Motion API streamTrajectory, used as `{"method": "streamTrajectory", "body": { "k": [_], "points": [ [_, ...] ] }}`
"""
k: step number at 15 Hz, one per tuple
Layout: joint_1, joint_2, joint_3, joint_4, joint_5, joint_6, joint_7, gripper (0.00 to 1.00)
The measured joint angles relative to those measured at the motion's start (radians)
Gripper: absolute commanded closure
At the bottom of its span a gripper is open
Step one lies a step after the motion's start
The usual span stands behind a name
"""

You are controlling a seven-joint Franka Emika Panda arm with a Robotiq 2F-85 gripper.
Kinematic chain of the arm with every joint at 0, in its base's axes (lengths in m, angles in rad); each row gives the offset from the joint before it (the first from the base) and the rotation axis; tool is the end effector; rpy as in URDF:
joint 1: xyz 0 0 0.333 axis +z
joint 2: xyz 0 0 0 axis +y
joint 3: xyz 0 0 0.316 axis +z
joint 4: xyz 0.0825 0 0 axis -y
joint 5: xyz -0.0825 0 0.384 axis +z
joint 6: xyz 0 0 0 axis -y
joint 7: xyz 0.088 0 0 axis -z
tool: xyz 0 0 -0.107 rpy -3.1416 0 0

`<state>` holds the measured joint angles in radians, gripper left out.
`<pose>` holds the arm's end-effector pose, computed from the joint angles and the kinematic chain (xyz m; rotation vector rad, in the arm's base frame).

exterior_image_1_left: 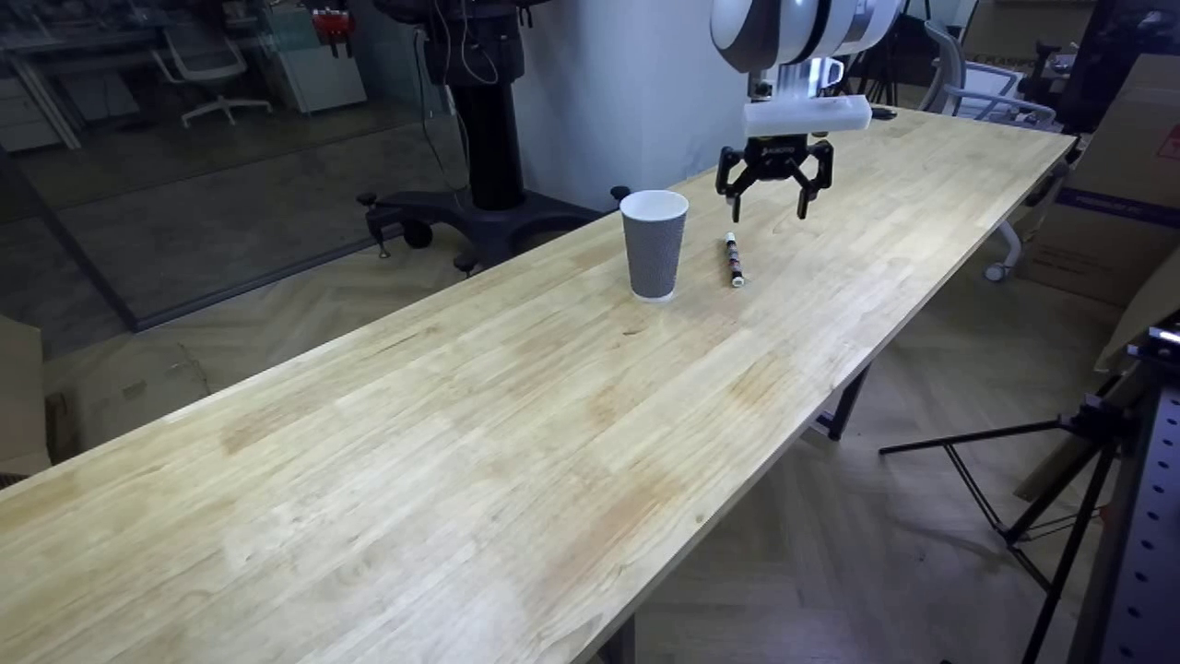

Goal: Put the marker in the cup

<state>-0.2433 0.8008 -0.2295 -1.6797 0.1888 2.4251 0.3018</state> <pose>0.6035 -0.2922 0.1410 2.8216 -1.2841 -0.0497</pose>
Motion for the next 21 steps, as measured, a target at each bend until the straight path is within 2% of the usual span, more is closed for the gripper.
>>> {"method": "streamTrajectory", "body": {
  "k": [12, 19, 20, 21],
  "points": [
    [0.010, 0.170, 0.007, 0.197, -0.011, -0.008, 0.013, 0.00],
    [0.008, 0.235, 0.017, 0.261, -0.011, -0.009, 0.013, 0.00],
    [0.007, 0.242, 0.017, 0.268, -0.011, -0.009, 0.013, 0.25],
    [0.007, 0.249, 0.017, 0.273, -0.011, -0.009, 0.013, 0.26]
  ]
}}
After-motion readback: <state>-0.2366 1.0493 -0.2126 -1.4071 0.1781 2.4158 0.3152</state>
